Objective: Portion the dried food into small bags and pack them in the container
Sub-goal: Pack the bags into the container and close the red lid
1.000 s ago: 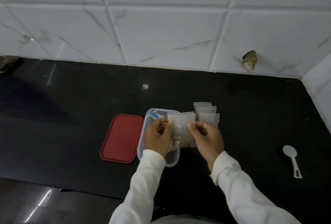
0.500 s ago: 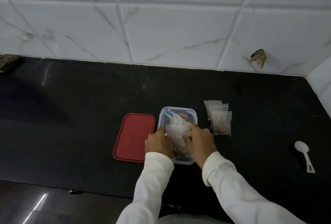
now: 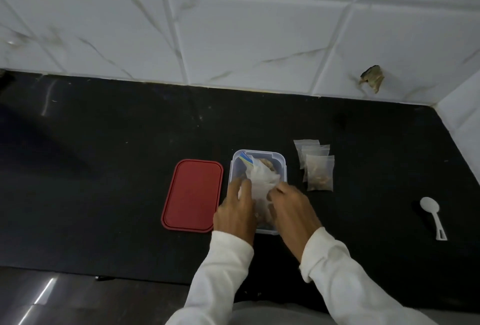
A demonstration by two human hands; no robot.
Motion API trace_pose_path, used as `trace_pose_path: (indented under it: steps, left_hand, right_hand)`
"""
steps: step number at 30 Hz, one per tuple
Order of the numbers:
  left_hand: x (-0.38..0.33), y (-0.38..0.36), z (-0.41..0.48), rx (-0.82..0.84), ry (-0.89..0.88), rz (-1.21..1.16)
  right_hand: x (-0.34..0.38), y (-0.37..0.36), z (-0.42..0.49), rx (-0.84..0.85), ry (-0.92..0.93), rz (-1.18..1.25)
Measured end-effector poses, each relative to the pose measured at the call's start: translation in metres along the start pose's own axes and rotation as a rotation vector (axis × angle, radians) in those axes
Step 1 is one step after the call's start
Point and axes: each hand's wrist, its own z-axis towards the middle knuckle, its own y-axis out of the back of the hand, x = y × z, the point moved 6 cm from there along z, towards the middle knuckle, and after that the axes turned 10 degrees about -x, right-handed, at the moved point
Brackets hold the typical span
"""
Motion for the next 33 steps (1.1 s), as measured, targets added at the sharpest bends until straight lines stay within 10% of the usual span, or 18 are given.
trace_pose_path:
  steps: [2,5,10,17,23,33]
  left_hand:
    - [-0.002,-0.009,-0.008,-0.031,-0.167,0.017]
    - [0.002,-0.033,-0.011,0.128,-0.249,-0.004]
    - [0.012,-0.062,-0.010,0.671,-0.144,0.264]
    - [0.026,-0.094,-0.010,1.022,-0.038,0.405]
    - [0.011,-0.077,-0.002,0.977,-0.101,0.481]
    - [-0.063,0.022,0.032,0.270,0.039,0.221]
  right_hand:
    - [0.003,-0.020,-0.002,0.246,0.027,-0.021]
    - [0.016,-0.024,-0.007,0.122,0.207,0.037]
    - [0.020,-0.019,-0.005,0.125,0.276,0.044]
    - [0.020,-0.028,0.016,0.330,0.270,-0.043]
    - [0.023,-0.018,0.014,0.315,0.309,-0.066]
    - [-0.072,0.067,-0.023,-0.541,0.204,0.639]
